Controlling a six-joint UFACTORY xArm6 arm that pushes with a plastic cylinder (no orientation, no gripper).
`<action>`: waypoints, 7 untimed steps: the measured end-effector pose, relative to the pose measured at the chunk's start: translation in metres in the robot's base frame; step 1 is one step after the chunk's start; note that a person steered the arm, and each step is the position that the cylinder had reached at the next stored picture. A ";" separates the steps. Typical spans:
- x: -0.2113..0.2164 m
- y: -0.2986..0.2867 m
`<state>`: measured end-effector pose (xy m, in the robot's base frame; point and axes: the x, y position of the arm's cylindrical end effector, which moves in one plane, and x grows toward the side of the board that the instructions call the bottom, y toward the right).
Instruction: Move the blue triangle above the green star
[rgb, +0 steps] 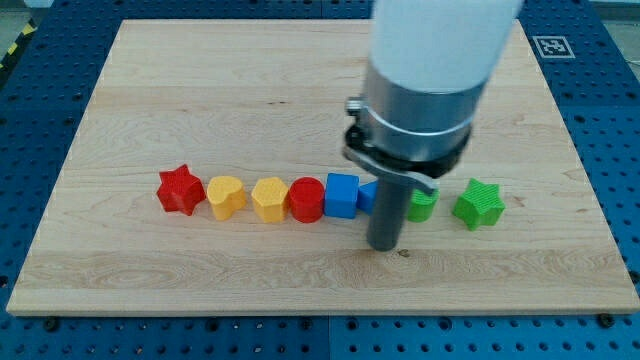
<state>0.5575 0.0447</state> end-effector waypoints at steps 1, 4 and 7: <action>-0.018 -0.015; -0.074 0.036; -0.044 0.108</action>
<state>0.5139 0.1525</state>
